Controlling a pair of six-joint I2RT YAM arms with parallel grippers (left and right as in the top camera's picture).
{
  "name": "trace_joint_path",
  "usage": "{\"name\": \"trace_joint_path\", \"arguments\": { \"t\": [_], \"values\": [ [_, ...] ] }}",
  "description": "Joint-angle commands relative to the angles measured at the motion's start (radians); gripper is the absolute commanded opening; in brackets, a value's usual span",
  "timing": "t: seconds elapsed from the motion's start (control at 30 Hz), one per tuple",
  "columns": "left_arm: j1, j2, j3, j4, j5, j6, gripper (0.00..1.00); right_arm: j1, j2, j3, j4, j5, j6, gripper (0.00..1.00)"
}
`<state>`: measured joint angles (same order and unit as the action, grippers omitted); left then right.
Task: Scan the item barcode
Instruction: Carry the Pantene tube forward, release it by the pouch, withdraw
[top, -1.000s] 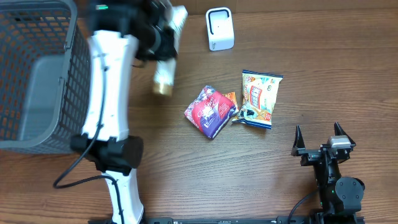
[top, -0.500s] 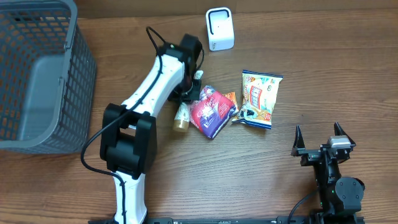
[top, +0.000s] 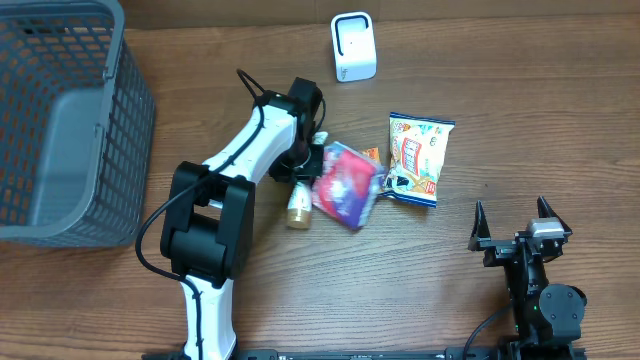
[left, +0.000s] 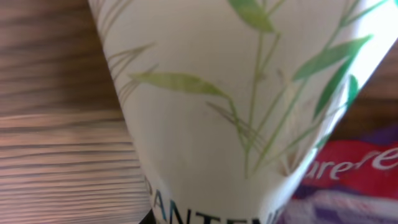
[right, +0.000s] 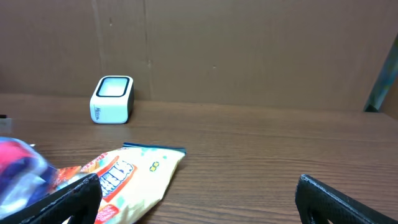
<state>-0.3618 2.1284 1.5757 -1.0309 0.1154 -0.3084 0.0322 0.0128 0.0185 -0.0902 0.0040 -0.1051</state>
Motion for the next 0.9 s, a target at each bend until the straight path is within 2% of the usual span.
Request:
{"name": "trace_joint_path", "arguments": {
  "t": [0.0, 0.1, 0.27, 0.4, 0.47, 0.7, 0.87],
  "values": [
    [-0.029, -0.023, 0.005, 0.017, 0.166, -0.002, 0.09, -0.005, -0.009, -0.010, 0.006, 0.002, -0.001, 1.00],
    [-0.026, -0.023, 0.048, 0.005, 0.166, 0.022, 0.20, -0.005, -0.009, -0.010, 0.006, 0.002, 0.000, 1.00],
    [0.012, -0.023, 0.241, -0.133, 0.111, 0.056, 0.54, -0.005, -0.009, -0.010, 0.006, 0.002, 0.000, 1.00],
    [0.063, -0.023, 0.481, -0.312, 0.042, 0.071, 0.99, -0.005, -0.009, -0.010, 0.006, 0.002, 0.000, 1.00],
    [0.109, -0.023, 0.661, -0.442, -0.003, 0.080, 1.00, -0.005, -0.009, -0.010, 0.006, 0.002, 0.000, 1.00],
    [0.243, -0.026, 1.058, -0.659, -0.032, 0.113, 1.00, -0.005, -0.009, -0.010, 0.006, 0.002, 0.000, 1.00],
    [0.321, -0.098, 1.083, -0.659, -0.011, 0.128, 1.00, -0.005, -0.009, -0.010, 0.006, 0.002, -0.001, 1.00]
  ]
}}
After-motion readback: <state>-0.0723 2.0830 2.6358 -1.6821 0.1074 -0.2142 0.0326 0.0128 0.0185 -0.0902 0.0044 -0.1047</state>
